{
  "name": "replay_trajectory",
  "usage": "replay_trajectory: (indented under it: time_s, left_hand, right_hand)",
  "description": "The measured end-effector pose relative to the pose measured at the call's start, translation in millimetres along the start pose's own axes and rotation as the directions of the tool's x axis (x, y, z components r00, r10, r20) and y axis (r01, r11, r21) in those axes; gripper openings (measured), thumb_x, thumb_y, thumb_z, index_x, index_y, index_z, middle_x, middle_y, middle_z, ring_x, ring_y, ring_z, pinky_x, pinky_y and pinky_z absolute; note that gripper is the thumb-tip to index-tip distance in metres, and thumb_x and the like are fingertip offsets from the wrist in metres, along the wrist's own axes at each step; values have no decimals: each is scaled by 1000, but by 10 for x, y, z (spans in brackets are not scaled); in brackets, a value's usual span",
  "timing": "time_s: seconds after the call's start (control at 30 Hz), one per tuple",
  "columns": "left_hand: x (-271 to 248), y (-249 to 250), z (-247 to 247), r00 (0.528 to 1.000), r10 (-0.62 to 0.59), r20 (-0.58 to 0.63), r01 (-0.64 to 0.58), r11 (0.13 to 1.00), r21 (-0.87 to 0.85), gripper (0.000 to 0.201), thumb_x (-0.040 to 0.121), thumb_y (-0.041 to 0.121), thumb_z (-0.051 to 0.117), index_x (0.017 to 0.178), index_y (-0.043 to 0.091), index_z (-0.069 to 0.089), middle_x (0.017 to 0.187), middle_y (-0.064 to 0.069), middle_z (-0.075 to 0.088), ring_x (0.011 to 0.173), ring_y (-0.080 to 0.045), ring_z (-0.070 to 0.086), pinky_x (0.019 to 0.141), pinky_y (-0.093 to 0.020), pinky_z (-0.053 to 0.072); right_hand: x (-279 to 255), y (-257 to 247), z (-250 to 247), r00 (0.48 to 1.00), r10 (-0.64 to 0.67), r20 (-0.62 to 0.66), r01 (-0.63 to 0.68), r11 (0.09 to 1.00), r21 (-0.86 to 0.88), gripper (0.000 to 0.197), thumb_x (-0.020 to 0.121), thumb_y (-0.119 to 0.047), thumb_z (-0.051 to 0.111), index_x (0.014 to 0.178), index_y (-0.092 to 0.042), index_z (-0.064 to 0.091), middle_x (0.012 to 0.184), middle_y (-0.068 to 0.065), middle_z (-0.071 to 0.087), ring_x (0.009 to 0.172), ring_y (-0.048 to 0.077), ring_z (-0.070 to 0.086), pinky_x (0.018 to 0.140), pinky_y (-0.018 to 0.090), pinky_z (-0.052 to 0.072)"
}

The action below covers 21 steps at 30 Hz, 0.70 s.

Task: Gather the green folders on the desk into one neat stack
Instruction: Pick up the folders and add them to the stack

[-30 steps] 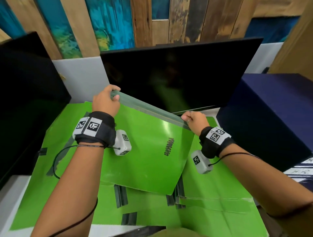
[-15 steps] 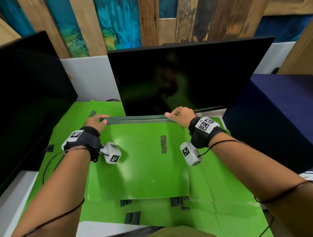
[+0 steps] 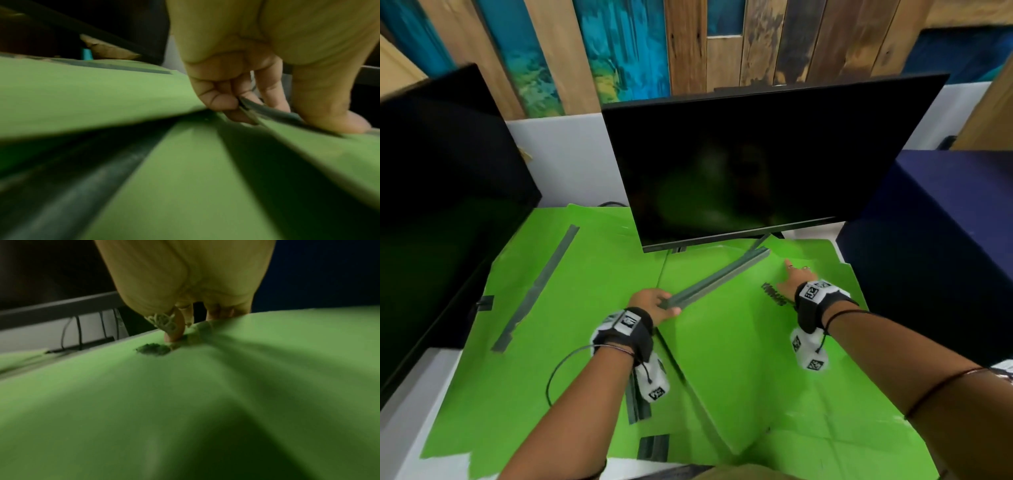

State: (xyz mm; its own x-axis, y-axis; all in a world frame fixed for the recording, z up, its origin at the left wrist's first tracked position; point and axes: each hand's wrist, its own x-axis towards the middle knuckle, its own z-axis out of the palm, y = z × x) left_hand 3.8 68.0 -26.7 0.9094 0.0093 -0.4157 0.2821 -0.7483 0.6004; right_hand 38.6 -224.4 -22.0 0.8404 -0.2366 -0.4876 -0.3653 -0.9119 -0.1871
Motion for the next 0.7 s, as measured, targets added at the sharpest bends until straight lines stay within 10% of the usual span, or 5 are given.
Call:
replay_trajectory:
  time_s: [0.1, 0.23, 0.43, 0.57, 0.7]
  left_hand:
    - [-58, 215, 220, 989, 80, 124, -108, 964, 242, 55, 77, 37, 72, 125, 18, 57, 121, -4, 65, 100, -19, 64, 88, -29, 51]
    - [-80, 413, 398, 981, 53, 189, -148, 830, 538, 60, 74, 55, 66, 121, 19, 60, 112, 0, 67, 101, -19, 65, 80, -26, 52]
    - [-105, 497, 447, 931, -84, 355, -114, 858, 501, 51, 77, 42, 71, 106, 1, 59, 121, -14, 63, 88, -24, 63, 91, -34, 53]
    - [-320, 539, 689, 849, -102, 518, -76, 948, 310, 36, 88, 40, 58, 81, 5, 55, 91, -16, 67, 53, -15, 54, 58, -26, 50]
    - [-258, 651, 921, 952, 16, 304, -53, 992, 111, 50, 95, 44, 39, 57, 12, 41, 66, -12, 52, 73, -29, 59, 77, -38, 52]
  right_hand:
    - [-9, 165, 49, 997, 47, -61, -51, 996, -68, 68, 96, -22, 40, 149, -31, -3, 155, 20, 11, 140, 36, 22, 111, 46, 32]
    - [7, 274, 110, 999, 32, -39, -35, 997, -68, 73, 93, -57, 32, 149, -32, -6, 158, 10, 1, 144, 37, 3, 114, 58, 12]
    - [288, 305, 422, 993, 75, 94, -69, 995, -65, 111, 32, -100, -5, 131, -54, -29, 155, 8, -23, 138, 39, -27, 102, 75, -3]
    - [104, 90, 382, 997, -23, 71, 27, 998, -59, 87, 69, -86, 8, 140, -45, -21, 157, 13, -10, 142, 34, -20, 108, 69, -7]
    - [72, 165, 284, 999, -40, -13, 40, 996, 81, 95, 72, -80, 33, 147, -38, -7, 157, 10, -13, 143, 36, -12, 110, 66, 12]
